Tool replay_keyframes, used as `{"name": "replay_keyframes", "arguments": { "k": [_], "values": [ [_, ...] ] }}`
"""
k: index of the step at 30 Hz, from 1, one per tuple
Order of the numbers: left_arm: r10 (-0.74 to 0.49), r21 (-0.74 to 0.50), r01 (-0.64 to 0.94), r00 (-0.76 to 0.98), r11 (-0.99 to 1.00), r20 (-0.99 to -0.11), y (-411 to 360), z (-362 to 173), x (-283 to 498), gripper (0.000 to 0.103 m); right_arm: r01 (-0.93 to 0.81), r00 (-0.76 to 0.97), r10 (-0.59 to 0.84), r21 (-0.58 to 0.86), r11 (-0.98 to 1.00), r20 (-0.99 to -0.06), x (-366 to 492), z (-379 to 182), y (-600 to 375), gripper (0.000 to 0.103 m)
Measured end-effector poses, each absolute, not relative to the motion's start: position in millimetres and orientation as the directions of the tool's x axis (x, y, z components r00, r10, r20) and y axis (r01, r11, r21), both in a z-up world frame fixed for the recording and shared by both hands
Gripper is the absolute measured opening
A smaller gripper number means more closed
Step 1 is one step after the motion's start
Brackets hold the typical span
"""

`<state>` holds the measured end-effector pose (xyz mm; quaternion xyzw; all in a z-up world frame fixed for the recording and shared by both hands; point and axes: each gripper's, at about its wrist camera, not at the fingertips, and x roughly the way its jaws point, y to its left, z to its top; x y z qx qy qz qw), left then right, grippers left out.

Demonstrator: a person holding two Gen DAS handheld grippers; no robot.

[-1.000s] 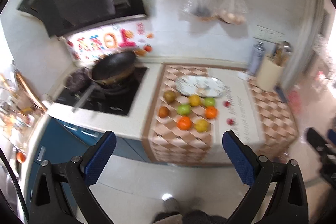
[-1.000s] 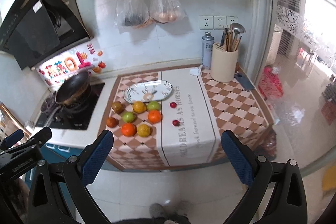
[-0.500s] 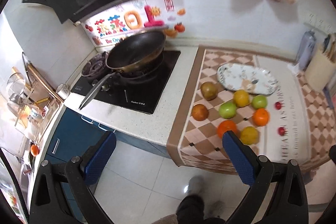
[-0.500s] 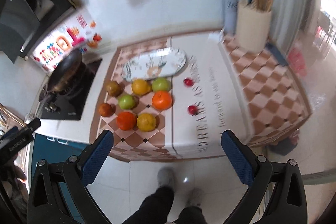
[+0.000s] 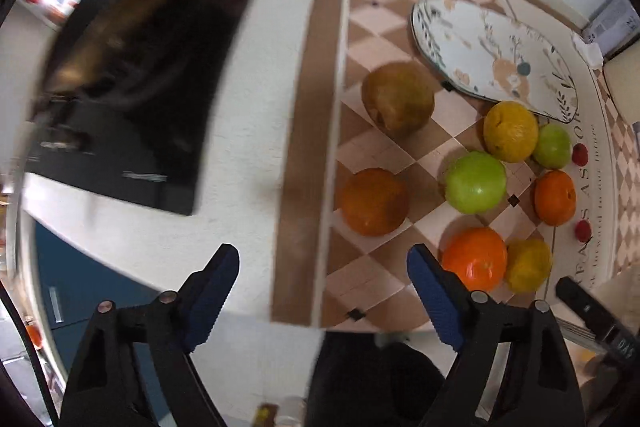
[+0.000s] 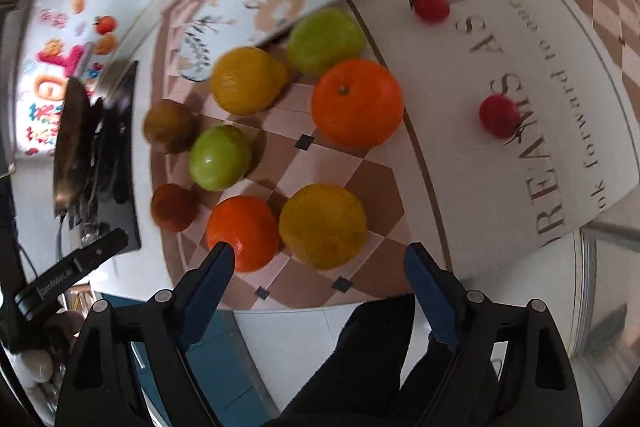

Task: Organize fruits
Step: 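Reach the left tool to the orange and close on it while the right tool grasps a yellow lemon, then carry the orange with the left tool onto the plate while the right tool places the lemon there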

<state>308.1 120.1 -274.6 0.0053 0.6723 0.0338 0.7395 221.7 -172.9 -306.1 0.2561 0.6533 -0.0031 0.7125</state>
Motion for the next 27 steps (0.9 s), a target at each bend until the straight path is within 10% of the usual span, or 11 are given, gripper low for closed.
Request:
{"name": "replay_keyframes", "arguments": {
  "k": [12, 17, 27],
  "values": [
    [-0.028, -0.032, 0.078, -0.053, 0.996, -0.998, 88.0, -335.1, 348.1, 0.086, 0.442, 0.068, 0.328, 0.323, 0.837, -0.942, 241.1, -342.3, -169.5, 0.082],
    [-0.056, -0.065, 0.105, -0.087, 0.992, -0.995, 80.1, -341.9, 347.7, 0.054, 0.453, 0.035, 0.348, 0.325, 0.830, -0.937, 246.1, -353.6, -162.6, 0.076],
    [-0.033, -0.041, 0.151, -0.060, 0.988, -0.998, 58.3, -332.2, 336.8, 0.053, 0.402, 0.020, 0.339, 0.318, 0.859, -0.940, 253.1, -350.5, -147.0, 0.062]
  ]
}}
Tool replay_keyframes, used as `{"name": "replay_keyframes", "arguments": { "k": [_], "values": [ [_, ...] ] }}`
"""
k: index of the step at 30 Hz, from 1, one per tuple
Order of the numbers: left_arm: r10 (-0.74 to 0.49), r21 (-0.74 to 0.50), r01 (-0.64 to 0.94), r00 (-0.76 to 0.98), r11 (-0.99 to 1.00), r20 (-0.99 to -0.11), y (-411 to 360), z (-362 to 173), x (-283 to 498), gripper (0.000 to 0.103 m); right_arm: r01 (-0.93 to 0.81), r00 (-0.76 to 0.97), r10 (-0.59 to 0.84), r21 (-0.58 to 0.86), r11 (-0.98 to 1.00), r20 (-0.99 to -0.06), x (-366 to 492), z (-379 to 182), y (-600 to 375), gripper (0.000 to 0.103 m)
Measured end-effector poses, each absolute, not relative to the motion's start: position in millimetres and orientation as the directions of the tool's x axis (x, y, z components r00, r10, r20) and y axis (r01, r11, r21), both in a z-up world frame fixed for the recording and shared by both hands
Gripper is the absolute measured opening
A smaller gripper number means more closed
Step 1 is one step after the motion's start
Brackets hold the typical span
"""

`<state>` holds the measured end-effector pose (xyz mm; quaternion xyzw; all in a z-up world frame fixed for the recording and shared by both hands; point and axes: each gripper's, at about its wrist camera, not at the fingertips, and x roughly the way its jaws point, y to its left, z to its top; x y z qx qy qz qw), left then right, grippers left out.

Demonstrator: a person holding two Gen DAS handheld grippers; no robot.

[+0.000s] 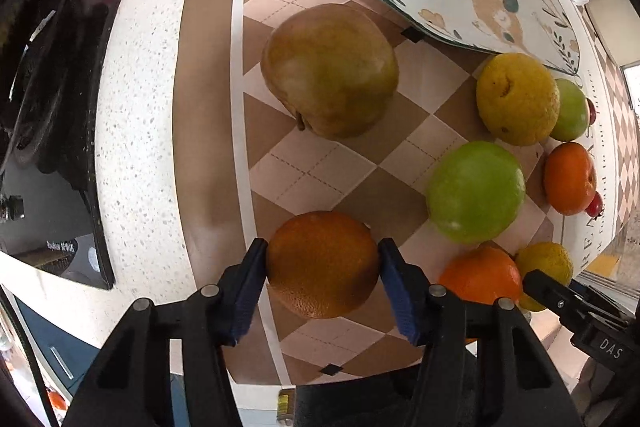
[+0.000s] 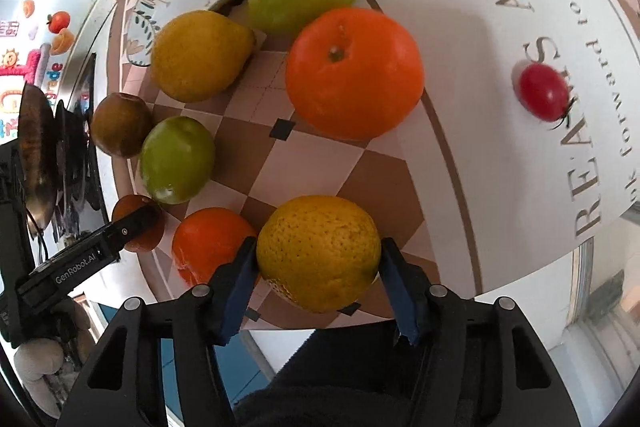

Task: Organize fruits
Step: 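Carry the orange with the left tool onto the plate while the right tool places the lemon there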

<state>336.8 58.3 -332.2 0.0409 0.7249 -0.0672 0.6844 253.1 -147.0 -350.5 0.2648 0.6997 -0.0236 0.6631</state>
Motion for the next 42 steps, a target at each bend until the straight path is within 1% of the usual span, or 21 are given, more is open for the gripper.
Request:
{"name": "replay_keyframes", "arguments": {
  "k": [4, 7, 11, 14, 17, 20, 23, 28, 34, 42],
  "values": [
    [-0.079, -0.083, 0.120, -0.033, 0.989, -0.996, 46.6, -301.1, 328.9, 0.053, 0.376, 0.049, 0.364, 0.354, 0.856, -0.930, 259.5, -323.8, -155.7, 0.062],
    [-0.139, -0.137, 0.084, 0.020, 0.987, -0.990, 37.9, -259.3, 333.1, 0.053, 0.336, 0.090, 0.377, 0.385, 0.859, -0.922, 273.7, -298.8, -162.1, 0.062],
    [-0.210, -0.206, 0.044, 0.091, 0.977, -0.974, 12.1, -210.0, 367.6, 0.053, 0.245, 0.154, 0.382, 0.410, 0.879, -0.911, 314.7, -265.2, -173.0, 0.062],
    [-0.211, -0.212, 0.014, 0.134, 0.977, -0.968, 4.5, -196.1, 409.4, 0.053, 0.192, 0.175, 0.367, 0.397, 0.897, -0.914, 358.0, -258.3, -185.7, 0.062],
    [-0.220, -0.226, -0.030, 0.126, 0.974, -0.967, 2.6, -208.5, 444.3, 0.053, 0.132, 0.174, 0.325, 0.349, 0.928, -0.929, 404.3, -261.5, -188.9, 0.062],
    [-0.243, -0.248, -0.082, 0.067, 0.965, -0.968, -3.5, -236.6, 477.9, 0.053, 0.080, 0.150, 0.287, 0.301, 0.950, -0.946, 447.5, -273.6, -193.1, 0.062],
    [-0.269, -0.264, -0.141, -0.016, 0.954, -0.963, -8.8, -272.9, 508.2, 0.053, 0.046, 0.121, 0.268, 0.275, 0.960, -0.956, 474.2, -287.4, -195.5, 0.062],
    [-0.296, -0.271, -0.228, -0.084, 0.935, -0.952, -12.7, -309.4, 534.8, 0.053, -0.017, 0.076, 0.235, 0.234, 0.972, -0.969, 505.2, -311.6, -192.7, 0.062],
    [-0.314, -0.271, -0.279, -0.124, 0.921, -0.941, -15.8, -331.1, 546.8, 0.053, -0.067, 0.033, 0.231, 0.229, 0.971, -0.972, 526.8, -329.2, -187.1, 0.062],
    [-0.295, -0.248, -0.271, -0.152, 0.930, -0.943, -25.3, -340.1, 553.5, 0.054, -0.077, -0.010, 0.265, 0.265, 0.961, -0.964, 543.6, -339.5, -177.5, 0.063]
  ]
}}
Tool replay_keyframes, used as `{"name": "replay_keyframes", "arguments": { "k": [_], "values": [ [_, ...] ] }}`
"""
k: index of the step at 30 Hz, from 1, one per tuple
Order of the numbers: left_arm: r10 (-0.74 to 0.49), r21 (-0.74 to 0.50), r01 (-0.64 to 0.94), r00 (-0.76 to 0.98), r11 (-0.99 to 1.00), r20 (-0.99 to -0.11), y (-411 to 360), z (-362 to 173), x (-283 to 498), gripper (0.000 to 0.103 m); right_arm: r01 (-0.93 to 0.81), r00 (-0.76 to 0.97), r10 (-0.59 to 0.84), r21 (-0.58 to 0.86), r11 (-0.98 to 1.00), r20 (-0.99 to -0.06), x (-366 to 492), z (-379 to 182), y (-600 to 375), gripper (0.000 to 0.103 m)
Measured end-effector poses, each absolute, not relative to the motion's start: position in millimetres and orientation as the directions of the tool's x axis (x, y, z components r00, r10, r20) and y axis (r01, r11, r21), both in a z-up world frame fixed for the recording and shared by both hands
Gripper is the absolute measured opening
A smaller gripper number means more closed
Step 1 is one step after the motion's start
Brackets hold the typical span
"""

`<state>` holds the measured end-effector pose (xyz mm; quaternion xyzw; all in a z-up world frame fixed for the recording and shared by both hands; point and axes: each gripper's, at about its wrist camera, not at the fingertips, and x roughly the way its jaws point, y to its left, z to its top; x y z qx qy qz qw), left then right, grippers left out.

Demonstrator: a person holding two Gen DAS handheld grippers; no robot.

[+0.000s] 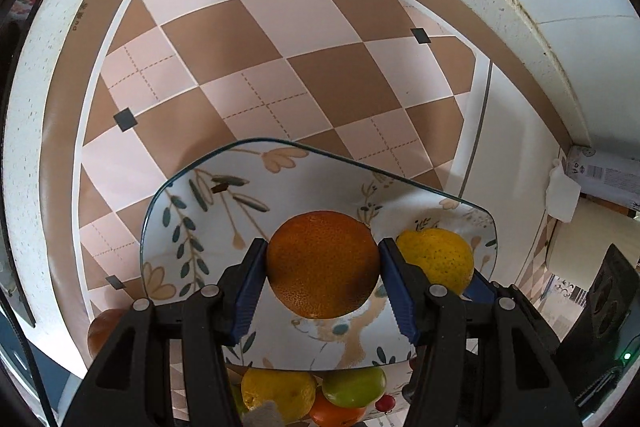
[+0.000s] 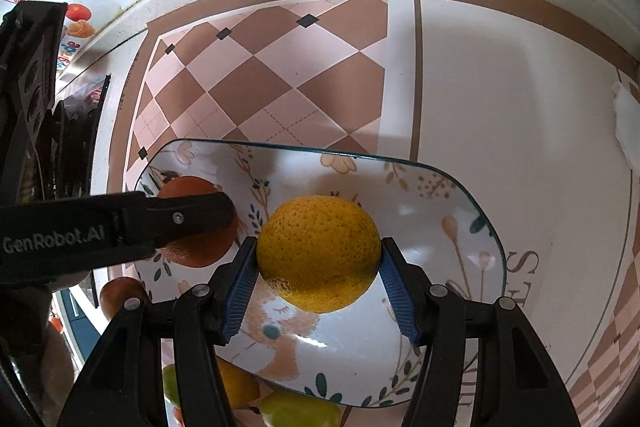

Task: Organize fruits
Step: 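Carry the orange with the left tool onto the plate while the right tool places the lemon there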

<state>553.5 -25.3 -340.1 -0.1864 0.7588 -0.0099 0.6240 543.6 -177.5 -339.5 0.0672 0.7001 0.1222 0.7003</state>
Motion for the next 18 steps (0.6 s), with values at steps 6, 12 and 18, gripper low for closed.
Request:
{"name": "replay_keyframes", "arguments": {
  "k": [6, 12, 18],
  "values": [
    [-0.283, -0.240, -0.256, -0.147, 0.936, -0.948, -33.8, -337.8, 559.9, 0.082, -0.069, -0.033, 0.275, 0.276, 0.959, -0.961, 545.3, -340.9, -178.5, 0.067],
    [-0.225, -0.196, -0.217, -0.115, 0.956, -0.968, -34.2, -322.9, 557.0, 0.082, -0.050, -0.018, 0.247, 0.247, 0.968, -0.969, 537.6, -325.8, -191.1, 0.085],
    [-0.084, -0.079, -0.162, -0.024, 0.984, -0.996, -30.0, -290.9, 533.5, 0.082, -0.034, 0.032, 0.164, 0.163, 0.986, -0.986, 514.1, -298.9, -203.4, 0.092]
  ]
}}
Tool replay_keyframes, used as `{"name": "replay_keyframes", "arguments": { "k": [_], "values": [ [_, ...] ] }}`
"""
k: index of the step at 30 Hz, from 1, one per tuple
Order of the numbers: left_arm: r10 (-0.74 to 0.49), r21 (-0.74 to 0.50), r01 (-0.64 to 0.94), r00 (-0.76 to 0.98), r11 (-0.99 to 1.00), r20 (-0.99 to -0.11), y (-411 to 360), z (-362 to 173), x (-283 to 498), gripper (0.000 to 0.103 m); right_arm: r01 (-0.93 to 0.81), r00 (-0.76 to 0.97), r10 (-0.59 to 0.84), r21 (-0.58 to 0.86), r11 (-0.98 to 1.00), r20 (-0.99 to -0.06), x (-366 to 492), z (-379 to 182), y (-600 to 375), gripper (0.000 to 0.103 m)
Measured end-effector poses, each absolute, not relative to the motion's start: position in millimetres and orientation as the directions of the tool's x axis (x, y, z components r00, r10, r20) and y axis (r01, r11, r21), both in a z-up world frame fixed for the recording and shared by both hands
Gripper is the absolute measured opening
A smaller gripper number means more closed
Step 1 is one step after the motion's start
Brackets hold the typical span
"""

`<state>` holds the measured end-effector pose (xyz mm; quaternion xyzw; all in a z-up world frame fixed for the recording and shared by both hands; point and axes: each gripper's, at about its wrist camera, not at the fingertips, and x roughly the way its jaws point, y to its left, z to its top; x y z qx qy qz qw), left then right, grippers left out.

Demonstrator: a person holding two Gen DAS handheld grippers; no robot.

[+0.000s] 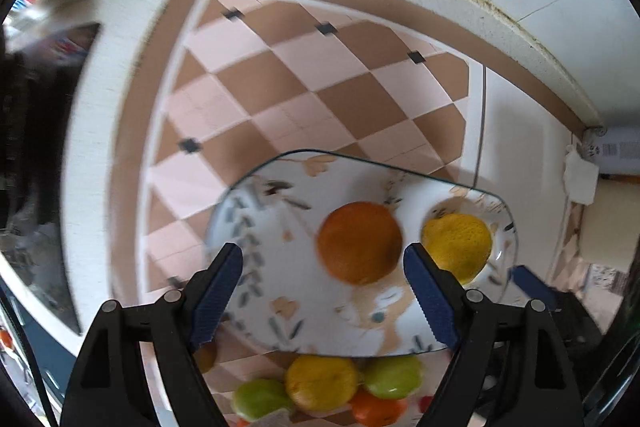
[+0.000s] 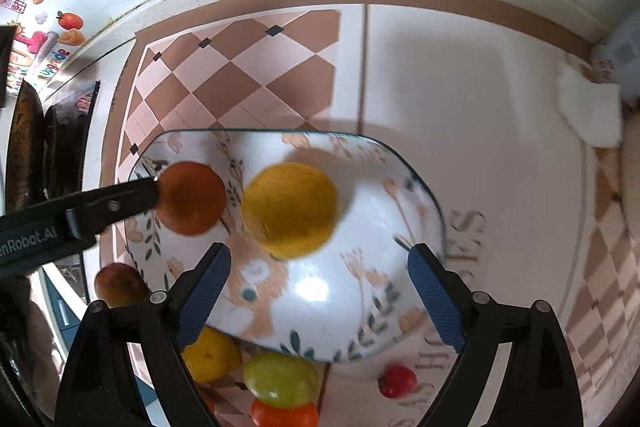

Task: Organize fruits
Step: 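Carry the orange with the left tool onto the plate while the right tool places the lemon there, then open both tools and lift them away from the plate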

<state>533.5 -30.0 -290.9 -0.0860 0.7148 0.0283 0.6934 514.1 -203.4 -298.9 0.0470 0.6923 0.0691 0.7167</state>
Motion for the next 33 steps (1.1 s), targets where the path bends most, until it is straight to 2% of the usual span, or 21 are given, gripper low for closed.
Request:
{"name": "replay_keyframes", "arguments": {
  "k": [5, 12, 33],
  "values": [
    [0.020, 0.010, -0.118, 0.080, 0.993, -0.997, -21.3, -258.1, 502.0, 0.082, -0.018, 0.086, 0.110, 0.109, 0.994, -0.990, 483.0, -271.2, -208.9, 0.092],
    [0.075, 0.065, -0.056, 0.205, 0.996, -0.976, -19.4, -211.1, 447.5, 0.082, -0.013, 0.154, 0.092, 0.091, 0.996, -0.984, 434.5, -229.7, -201.2, 0.092],
    [0.025, 0.030, 0.005, 0.405, 1.000, -0.914, -6.9, -113.0, 336.4, 0.082, 0.042, 0.364, 0.090, 0.113, 0.993, -0.927, 320.0, -110.5, -197.5, 0.092]
  ]
}}
